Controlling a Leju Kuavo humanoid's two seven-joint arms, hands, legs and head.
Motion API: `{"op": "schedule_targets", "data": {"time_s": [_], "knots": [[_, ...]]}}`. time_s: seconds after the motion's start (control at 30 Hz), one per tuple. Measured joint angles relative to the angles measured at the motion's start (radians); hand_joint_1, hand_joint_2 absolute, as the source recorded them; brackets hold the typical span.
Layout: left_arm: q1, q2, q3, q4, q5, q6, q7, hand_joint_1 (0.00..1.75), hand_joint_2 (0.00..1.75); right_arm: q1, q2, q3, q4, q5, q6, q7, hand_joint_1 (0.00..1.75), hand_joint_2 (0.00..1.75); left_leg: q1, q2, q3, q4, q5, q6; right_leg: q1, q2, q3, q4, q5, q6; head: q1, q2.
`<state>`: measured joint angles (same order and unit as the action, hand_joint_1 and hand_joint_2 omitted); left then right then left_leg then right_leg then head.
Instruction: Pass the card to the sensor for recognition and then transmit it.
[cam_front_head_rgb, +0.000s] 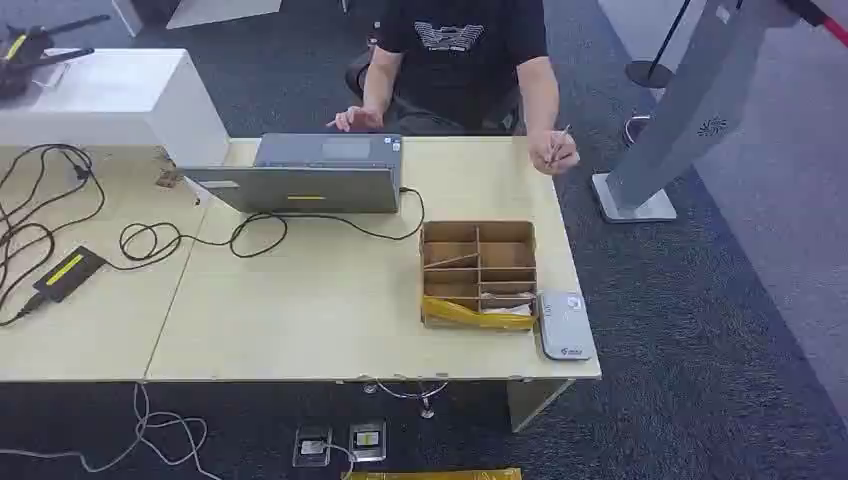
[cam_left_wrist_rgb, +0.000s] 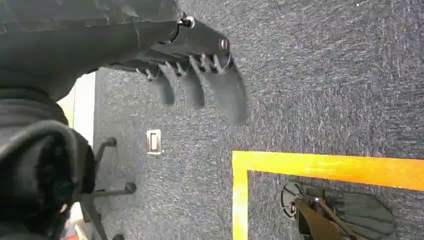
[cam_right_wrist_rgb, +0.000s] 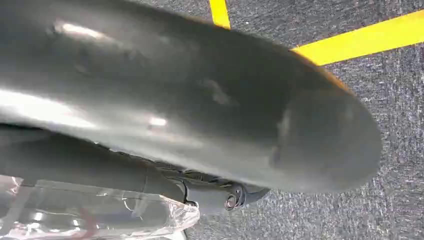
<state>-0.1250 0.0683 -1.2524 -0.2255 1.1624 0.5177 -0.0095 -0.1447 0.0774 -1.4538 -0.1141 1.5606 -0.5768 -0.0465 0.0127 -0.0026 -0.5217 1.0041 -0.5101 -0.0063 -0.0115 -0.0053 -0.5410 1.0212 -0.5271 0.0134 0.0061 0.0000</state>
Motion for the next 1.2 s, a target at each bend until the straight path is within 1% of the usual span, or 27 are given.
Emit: {"op": "schedule_targets", "data": {"time_s": [0.17,0.33,0.5,0.6,0.67,0.77,0.83,0.87,1.0,1.2], "knots": [[0.0,0.0,0.0,0.0,0.006,0.0,0.003,0.0,0.0,0.0,0.0,0.0,0.0,0.0,0.001,0.0,0.0,0.0,0.0,0.0,0.0,0.0,0.0,0.0,0.0,0.0,0.0,0.0,0.0,0.0,0.0,0.0],[0.0,0.0,0.0,0.0,0.01,-0.006,0.023,0.0,0.0,0.0,0.0,0.0,0.0,0.003,0.002,0.0,0.0,0.0,0.0,0.0,0.0,0.0,0.0,0.0,0.0,0.0,0.0,0.0,0.0,0.0,0.0,0.0],[0.0,-0.001,0.0,0.0,0.01,-0.006,0.024,0.0,0.0,0.0,0.0,0.0,0.0,-0.009,0.001,-0.001,0.0,0.0,0.0,0.0,0.0,0.0,0.0,0.0,0.0,0.0,0.0,0.0,0.0,0.0,0.0,0.0],[0.0,-0.001,0.0,0.0,0.01,-0.007,0.024,0.0,0.0,-0.002,-0.001,-0.013,0.0,-0.097,-0.002,-0.012,0.0,0.0,0.0,0.0,0.0,0.0,0.0,0.0,0.0,0.0,0.0,0.0,0.0,0.0,0.0,0.0],[0.0,-0.001,0.0,0.0,0.01,-0.007,0.021,0.0,0.0,-0.003,-0.003,-0.033,0.0,-0.236,-0.002,-0.027,0.0,0.0,0.0,0.0,0.0,0.0,0.0,0.0,0.0,0.0,0.0,0.0,0.0,0.0,0.0,0.0],[0.0,-0.001,0.0,0.0,0.01,-0.006,0.012,0.0,0.0,-0.005,-0.029,-0.042,-0.001,-0.516,0.019,-0.076,0.0,0.0,0.0,0.0,0.0,0.0,0.0,0.0,-0.001,0.0,0.0,0.0,0.0,0.0,0.0,0.0],[0.0,-0.001,0.0,0.0,0.011,-0.005,0.009,0.0,0.0,-0.008,-0.059,-0.046,-0.001,-0.619,0.04,-0.095,0.0,0.0,-0.001,0.0,0.0,0.0,0.0,0.0,-0.001,0.0,0.0,0.0,0.0,0.0,0.0,0.0],[0.0,-0.001,0.0,0.0,0.012,-0.005,0.009,0.0,0.0,-0.009,-0.073,-0.047,-0.001,-0.631,0.047,-0.098,0.0,0.0,-0.001,0.0,0.0,0.0,0.0,0.0,-0.001,0.0,0.0,0.0,0.0,0.0,0.0,0.0],[0.0,-0.001,0.0,0.0,0.013,-0.005,0.009,0.0,0.0,-0.012,-0.103,-0.048,-0.001,-0.636,0.056,-0.098,0.0,0.0,-0.001,0.0,0.0,0.0,0.0,0.0,-0.001,0.0,0.0,0.0,0.0,0.0,0.0,0.0],[0.0,-0.002,0.0,0.0,0.013,-0.005,0.009,0.0,0.0,-0.013,-0.121,-0.048,-0.001,-0.636,0.056,-0.098,0.0,0.0,-0.001,0.0,0.0,0.0,0.0,0.0,-0.001,0.0,0.0,0.0,0.0,0.0,0.0,0.0]]}}
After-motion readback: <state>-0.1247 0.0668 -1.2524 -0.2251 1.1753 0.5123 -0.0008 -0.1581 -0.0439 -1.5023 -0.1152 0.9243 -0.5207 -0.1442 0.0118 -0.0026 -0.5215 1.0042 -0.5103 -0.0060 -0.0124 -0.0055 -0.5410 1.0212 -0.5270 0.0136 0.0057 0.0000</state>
